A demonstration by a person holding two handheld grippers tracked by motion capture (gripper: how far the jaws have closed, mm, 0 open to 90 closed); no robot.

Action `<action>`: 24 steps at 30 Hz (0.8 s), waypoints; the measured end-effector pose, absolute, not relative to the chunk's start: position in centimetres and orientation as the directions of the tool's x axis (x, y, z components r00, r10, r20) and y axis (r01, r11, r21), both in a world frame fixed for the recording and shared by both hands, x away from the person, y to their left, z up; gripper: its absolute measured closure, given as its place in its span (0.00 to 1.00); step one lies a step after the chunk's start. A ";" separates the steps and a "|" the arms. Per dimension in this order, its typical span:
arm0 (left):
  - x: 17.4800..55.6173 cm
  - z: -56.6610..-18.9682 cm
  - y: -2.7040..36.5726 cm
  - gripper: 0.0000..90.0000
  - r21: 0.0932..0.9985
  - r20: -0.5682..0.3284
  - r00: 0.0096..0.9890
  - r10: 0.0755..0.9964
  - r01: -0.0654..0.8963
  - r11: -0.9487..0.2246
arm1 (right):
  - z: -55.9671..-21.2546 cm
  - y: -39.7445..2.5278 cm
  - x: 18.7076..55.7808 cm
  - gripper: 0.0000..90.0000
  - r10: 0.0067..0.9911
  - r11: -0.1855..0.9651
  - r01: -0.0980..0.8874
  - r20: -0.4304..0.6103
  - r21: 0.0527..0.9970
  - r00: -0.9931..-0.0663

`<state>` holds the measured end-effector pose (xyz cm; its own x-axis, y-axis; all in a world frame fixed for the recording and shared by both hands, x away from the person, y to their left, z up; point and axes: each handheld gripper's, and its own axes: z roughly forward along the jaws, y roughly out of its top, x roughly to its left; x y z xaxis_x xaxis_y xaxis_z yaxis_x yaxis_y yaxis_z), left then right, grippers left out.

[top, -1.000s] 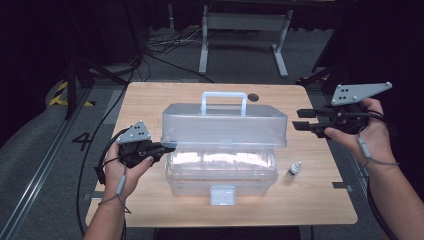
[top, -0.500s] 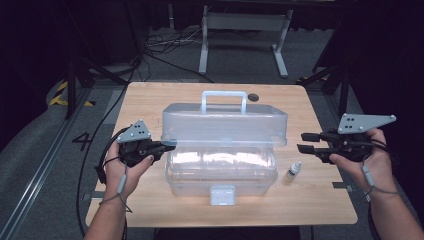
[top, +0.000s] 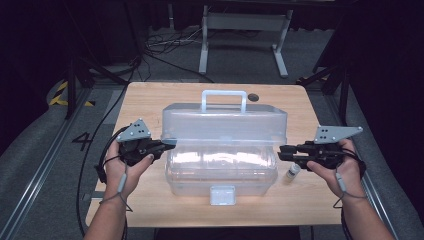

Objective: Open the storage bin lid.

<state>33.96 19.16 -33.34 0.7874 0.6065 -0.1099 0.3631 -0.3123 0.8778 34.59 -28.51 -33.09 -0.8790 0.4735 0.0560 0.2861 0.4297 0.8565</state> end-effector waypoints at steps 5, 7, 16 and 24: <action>33.9 -33.3 19.0 1.00 0.877 -0.108 0.783 0.613 0.365 -0.313 | -33.5 -28.1 34.9 0.95 0.496 0.393 0.257 0.032 0.883 -0.867; 33.9 -33.3 19.0 1.00 0.877 -0.108 0.783 0.612 0.365 -0.313 | -33.5 -28.0 34.9 0.95 0.497 0.386 0.257 0.035 0.886 -0.867; 34.2 -33.0 18.9 1.00 0.878 -0.098 0.782 0.616 0.359 -0.316 | -33.2 -27.8 35.0 0.96 0.511 0.363 0.242 0.025 0.900 -0.859; 34.5 -32.7 19.0 1.00 0.889 -0.098 0.776 0.623 0.349 -0.295 | -32.5 -27.6 35.2 0.96 0.538 0.363 0.236 0.004 0.901 -0.843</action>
